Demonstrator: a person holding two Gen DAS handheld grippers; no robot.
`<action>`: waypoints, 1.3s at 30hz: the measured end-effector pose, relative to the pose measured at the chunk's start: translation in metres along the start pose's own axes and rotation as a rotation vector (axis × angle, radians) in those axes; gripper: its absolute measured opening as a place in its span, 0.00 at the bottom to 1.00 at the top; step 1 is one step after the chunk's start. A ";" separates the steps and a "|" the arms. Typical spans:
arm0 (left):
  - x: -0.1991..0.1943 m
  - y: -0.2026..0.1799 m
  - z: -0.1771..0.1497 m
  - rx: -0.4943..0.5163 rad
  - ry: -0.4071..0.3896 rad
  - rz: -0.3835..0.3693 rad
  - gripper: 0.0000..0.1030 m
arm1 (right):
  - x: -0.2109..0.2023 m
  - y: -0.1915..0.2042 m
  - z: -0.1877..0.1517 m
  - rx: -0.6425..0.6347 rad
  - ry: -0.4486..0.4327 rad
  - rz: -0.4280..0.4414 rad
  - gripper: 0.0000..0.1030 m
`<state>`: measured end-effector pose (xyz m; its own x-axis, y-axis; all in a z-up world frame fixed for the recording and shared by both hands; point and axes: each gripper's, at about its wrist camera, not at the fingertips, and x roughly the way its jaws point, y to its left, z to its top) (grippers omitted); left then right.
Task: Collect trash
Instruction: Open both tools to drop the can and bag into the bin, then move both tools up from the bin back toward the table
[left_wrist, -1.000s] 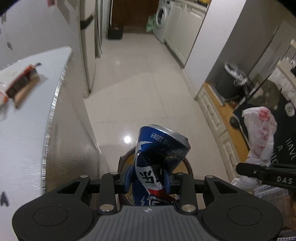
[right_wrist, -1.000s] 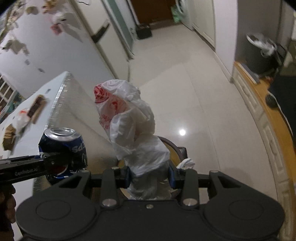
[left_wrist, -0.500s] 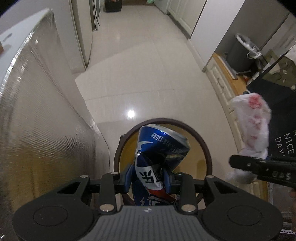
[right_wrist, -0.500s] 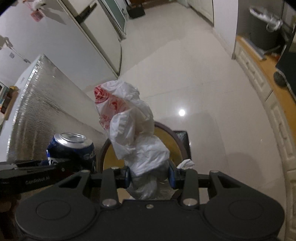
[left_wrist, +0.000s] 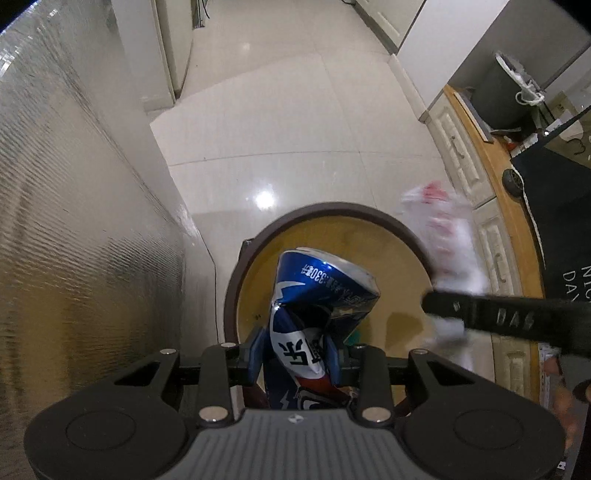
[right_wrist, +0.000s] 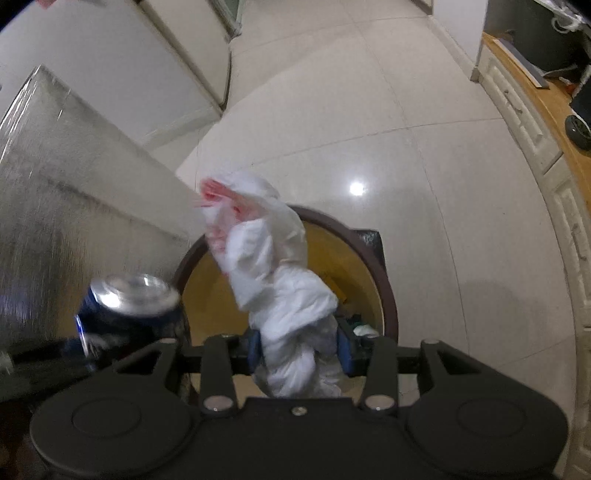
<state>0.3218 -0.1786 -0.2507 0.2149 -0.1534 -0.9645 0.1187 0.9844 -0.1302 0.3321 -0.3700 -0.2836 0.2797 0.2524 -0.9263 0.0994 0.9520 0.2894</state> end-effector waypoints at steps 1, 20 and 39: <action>0.002 -0.001 0.000 0.006 0.005 0.002 0.34 | 0.000 -0.003 0.000 0.024 -0.010 0.005 0.74; 0.033 -0.019 0.023 0.116 -0.018 0.048 0.73 | -0.004 -0.039 -0.014 0.096 0.002 0.025 0.92; 0.018 -0.009 -0.006 0.059 0.037 0.032 0.96 | -0.026 -0.026 -0.024 -0.043 -0.033 0.008 1.00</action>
<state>0.3188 -0.1898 -0.2687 0.1836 -0.1177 -0.9759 0.1698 0.9817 -0.0865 0.2990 -0.3969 -0.2727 0.3114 0.2545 -0.9156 0.0560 0.9569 0.2851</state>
